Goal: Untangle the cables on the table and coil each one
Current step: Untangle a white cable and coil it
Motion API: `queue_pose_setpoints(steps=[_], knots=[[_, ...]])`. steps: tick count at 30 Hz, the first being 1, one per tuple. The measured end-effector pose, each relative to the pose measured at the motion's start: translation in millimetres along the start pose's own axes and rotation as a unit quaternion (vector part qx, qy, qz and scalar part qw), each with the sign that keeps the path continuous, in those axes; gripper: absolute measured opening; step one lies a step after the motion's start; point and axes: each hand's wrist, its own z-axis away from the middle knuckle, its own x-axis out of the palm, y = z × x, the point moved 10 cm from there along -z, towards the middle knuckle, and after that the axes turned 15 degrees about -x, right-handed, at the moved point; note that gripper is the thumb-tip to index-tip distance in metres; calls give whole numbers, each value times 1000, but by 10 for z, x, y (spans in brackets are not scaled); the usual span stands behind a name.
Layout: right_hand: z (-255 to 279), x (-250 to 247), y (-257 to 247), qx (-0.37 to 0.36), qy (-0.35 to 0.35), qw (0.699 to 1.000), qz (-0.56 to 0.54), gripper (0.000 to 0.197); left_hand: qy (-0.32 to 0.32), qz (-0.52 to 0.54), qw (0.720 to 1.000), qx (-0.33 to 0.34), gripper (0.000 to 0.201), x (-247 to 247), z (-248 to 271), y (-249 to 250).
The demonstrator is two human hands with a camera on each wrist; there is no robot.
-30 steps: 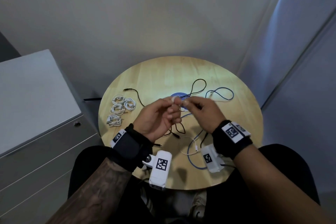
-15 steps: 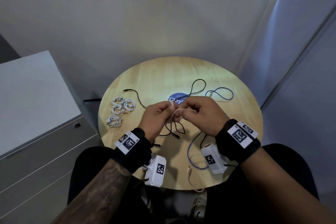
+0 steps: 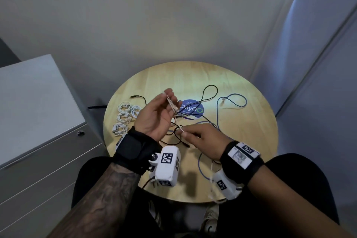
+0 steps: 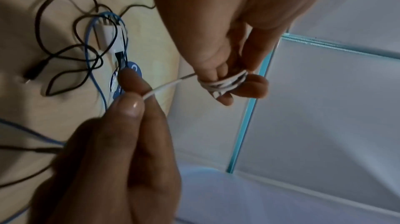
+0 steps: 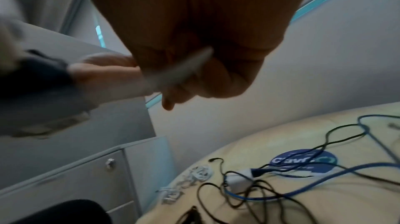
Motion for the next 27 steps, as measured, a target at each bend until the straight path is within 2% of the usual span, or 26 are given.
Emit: queue_pose_setpoints(steps=[2,4,7,9,12,14,17,19,21,23,27], knots=[[2,-65,-115,-11,26,999,-28,16,52,-59,996,45,17,-123,-6,65],[-26,-244,-241,-13,60,998,-15,14,88,-170,978,78,17,-184,14,60],[-43,-515,-330,3,97,995,-3,14,107,-358,921,111,18,-95,70,-17],[-46,-611,-390,10,103,994,-23,11,92,-430,892,103,21,29,92,-105],[-59,-740,-419,15,134,988,-78,14,59,-480,874,40,29,135,82,-305],[-88,-823,-394,-2,154,986,-59,19,36,-459,887,-27,33,118,63,-428],[-102,-881,-295,-20,173,985,-9,17,-9,-372,923,-97,25,142,95,-503],[-97,-827,-214,-23,181,983,-2,11,-62,-271,953,-121,20,234,167,-453],[-93,-653,-101,-12,168,986,-9,14,-111,-146,974,-131,24,315,214,-355],[-88,-410,-44,-12,124,992,-6,17,-108,-49,987,-112,24,283,179,-247],[-65,-19,-170,-43,16,999,27,18,13,5,1000,5,20,-98,40,-14]])
